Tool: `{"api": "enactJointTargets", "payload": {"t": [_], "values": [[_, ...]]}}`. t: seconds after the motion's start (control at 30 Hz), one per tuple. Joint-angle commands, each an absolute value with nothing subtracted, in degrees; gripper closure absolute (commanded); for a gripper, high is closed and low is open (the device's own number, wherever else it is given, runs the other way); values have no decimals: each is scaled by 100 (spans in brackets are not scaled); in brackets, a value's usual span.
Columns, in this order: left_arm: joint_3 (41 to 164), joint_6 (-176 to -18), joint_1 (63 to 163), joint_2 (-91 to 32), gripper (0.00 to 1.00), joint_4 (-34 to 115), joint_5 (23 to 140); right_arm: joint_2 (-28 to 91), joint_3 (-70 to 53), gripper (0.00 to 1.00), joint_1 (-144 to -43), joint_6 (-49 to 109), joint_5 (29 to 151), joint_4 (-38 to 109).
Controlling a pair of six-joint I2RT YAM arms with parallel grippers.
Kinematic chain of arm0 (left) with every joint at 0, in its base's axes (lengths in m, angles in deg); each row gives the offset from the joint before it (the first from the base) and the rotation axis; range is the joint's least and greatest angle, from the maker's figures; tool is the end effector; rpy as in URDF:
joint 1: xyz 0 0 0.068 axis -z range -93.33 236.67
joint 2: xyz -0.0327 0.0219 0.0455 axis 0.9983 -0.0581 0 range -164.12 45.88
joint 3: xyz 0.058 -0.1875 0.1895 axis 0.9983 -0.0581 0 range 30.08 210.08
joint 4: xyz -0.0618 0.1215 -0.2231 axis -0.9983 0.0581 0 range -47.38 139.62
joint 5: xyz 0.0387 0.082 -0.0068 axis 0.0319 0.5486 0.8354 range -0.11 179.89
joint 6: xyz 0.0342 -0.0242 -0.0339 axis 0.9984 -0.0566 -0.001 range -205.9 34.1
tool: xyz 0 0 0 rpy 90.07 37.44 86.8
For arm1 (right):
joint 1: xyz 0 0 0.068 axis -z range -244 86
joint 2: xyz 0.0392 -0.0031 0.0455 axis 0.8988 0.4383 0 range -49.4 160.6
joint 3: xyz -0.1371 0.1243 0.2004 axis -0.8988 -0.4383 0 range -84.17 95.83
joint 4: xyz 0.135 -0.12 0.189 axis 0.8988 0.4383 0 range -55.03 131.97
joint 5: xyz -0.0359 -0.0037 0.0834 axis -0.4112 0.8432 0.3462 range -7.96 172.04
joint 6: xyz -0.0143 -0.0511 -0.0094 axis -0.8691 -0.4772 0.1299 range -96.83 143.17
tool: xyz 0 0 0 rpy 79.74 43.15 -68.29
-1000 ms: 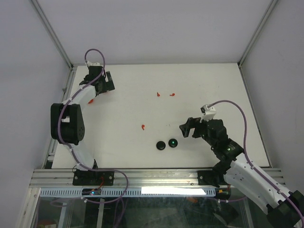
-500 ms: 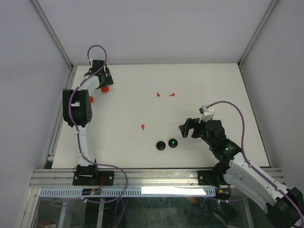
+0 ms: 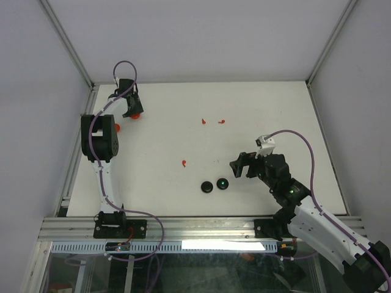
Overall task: Insert the wireless bluetooth earbuds into the charging case
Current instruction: Pick up the charging case at the center of the board.
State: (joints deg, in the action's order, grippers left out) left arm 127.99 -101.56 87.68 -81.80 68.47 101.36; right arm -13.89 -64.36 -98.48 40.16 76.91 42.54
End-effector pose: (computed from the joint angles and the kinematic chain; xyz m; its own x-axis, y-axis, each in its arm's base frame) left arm 0.4853 -0.0015 0.1632 -0.7689 -0.2511 -0.5880 -0.3142 0.9493 0.0055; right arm 0.1318 0.0866 0.2151 -0.4563 0.0396 -0.8889 -0.3793 0.8950 0.2346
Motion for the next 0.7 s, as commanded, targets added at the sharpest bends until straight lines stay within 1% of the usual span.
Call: {"api": "enactJointTargets", "payload": {"t": [0.0,0.1,0.17,0.27,0.43,0.67], "values": [[12830,-10087,8728,-8165,57,6811,9930,-1464,-6183,2,-9859,4006,7798,4127],[12669,-10043,8724,-8001,62,6807,9778,-1462,-6145,2,-9855,4046,7860,4178],[12532,-9999,8728,-7806,68,6810,9626,-1453,-6120,2,-9855,4075,7905,4197],[12259,-9986,8737,-7484,72,6804,9489,-1410,-6043,2,-9854,4113,8005,4212],[11637,-10071,8905,-6794,73,6775,9273,-1318,-5846,2,-9855,4112,8238,4296],[10270,-10184,9680,-5444,73,6181,9297,-1064,-5500,1,-9856,4235,8468,4353]]}}
